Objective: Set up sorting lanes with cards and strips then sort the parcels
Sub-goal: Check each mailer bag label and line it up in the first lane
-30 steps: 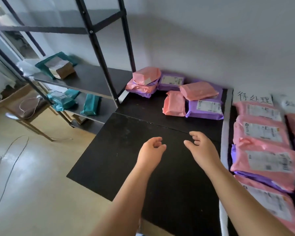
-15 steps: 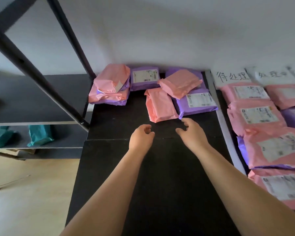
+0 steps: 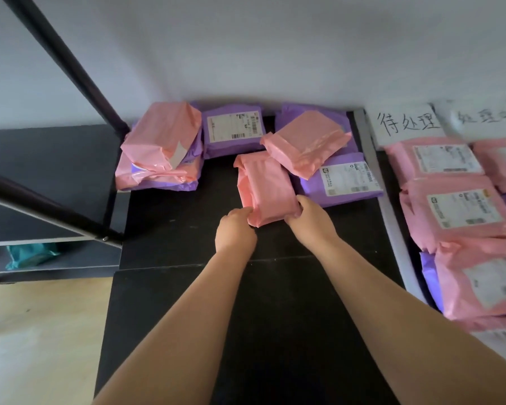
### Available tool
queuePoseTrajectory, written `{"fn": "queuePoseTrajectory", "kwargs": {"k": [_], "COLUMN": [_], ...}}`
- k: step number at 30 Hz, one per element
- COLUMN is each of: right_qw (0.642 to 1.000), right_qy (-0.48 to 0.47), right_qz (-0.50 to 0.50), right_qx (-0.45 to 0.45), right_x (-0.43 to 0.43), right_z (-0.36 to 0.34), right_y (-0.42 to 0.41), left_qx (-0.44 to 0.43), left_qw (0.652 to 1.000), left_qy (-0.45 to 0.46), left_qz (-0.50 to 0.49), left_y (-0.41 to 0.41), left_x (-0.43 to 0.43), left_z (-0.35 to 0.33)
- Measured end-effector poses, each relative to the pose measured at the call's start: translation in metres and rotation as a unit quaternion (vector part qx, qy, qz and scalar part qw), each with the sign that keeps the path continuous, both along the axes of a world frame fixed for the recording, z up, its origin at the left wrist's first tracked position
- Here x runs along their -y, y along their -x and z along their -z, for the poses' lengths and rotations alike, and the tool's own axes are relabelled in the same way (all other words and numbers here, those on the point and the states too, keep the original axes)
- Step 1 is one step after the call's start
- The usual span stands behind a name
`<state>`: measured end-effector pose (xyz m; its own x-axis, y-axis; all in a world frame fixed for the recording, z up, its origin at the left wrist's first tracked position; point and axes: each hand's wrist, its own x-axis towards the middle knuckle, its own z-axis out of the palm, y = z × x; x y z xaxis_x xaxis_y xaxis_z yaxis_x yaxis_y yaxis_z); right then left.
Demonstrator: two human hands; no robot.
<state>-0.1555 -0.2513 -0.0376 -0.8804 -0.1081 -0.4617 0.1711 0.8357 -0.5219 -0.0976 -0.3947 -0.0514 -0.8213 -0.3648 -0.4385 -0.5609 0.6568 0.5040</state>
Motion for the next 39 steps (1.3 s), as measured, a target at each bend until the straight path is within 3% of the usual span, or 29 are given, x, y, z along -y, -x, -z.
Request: {"fn": "queuePoseTrajectory", "kwargs": {"k": [4, 11, 20, 27, 39], "right_qw": [1.000, 0.998, 0.986, 0.968, 0.907], "right_qy": [0.011, 0.066, 0.145, 0.208, 0.291], "right_qz": [-0.001, 0.009, 0.064, 0.045, -0.024], "right_qx": [-0.005, -0.023, -0.057, -0.131, -0.302], "right_x": [0.001, -0.013, -0.046, -0.070, -0.065], "right_z": [0.010, 0.004, -0.037, -0.088, -0.204], "right_y": [0.002, -0.005, -0.034, -0.079, -0.175], "left_qx": [0.023, -0.085, -0.183, -0.248, -0.364], "left_qw": [0.998, 0.995, 0.978, 0.959, 0.884], "left_qy": [0.045, 0.041, -0.008, -0.052, -0.193], "left_qz": [0.032, -0.016, -0.104, -0.128, -0.220], "left_y": [0.008, -0.006, -0.044, -0.081, -0.151], "left_x": [0.002, -0.009, -0.034, -0.048, -0.028], "left_z": [0.009, -0.001, -0.083, -0.142, -0.220]}}
